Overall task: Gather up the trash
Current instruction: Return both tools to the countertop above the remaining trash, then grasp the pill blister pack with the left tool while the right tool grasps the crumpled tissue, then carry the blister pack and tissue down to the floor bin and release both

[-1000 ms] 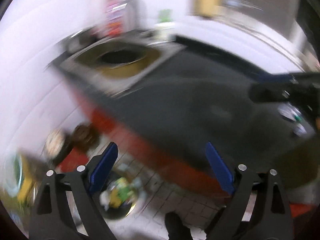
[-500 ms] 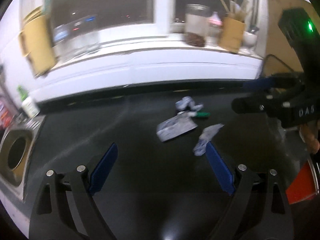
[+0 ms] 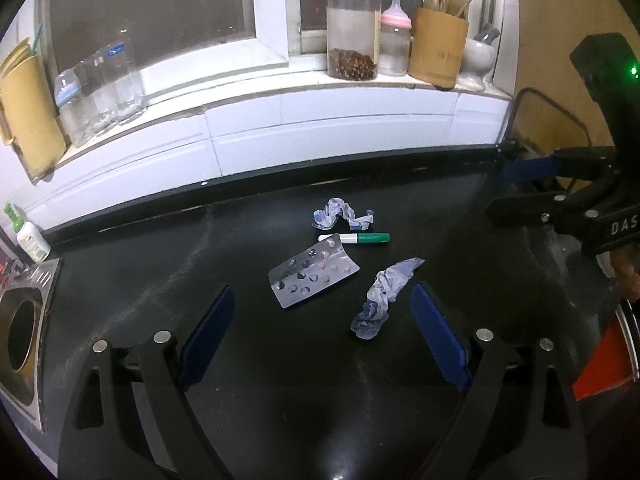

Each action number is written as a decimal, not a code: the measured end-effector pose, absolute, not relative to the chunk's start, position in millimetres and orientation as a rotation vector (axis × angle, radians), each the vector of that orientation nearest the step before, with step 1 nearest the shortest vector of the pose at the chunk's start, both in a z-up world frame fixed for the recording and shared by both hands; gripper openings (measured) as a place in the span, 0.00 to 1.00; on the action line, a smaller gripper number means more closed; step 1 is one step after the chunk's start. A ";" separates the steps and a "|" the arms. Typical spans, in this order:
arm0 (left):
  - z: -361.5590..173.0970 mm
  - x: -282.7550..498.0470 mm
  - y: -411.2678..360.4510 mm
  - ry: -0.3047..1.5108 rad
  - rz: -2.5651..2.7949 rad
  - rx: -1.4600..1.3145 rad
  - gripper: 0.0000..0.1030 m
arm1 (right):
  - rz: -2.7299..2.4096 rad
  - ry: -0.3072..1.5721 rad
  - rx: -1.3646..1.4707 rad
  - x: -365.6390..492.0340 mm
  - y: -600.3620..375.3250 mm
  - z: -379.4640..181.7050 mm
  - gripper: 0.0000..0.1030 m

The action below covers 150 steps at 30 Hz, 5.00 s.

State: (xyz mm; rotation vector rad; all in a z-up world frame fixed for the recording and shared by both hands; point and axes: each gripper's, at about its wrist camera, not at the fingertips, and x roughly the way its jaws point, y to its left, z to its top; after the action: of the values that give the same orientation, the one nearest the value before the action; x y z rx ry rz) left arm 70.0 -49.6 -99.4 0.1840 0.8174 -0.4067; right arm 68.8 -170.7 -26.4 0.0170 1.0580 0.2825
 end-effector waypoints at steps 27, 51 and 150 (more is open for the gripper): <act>-230.4 218.3 -75.5 1.008 -0.609 0.306 0.69 | 0.346 1.319 -0.055 242.8 -159.8 -200.5 0.56; -183.8 201.2 -60.9 0.998 -0.499 0.261 0.10 | 0.341 1.182 -0.098 231.9 -150.2 -146.0 0.18; -228.1 -265.4 468.3 0.960 0.769 -0.525 0.72 | 1.193 1.288 -0.387 -61.9 510.7 -157.1 0.67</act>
State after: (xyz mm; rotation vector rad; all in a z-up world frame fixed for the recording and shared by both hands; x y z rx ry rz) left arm -265.4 468.3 -228.1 -0.5251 0.9604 0.7686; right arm -61.9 510.7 -157.1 -0.3870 1.2875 1.1930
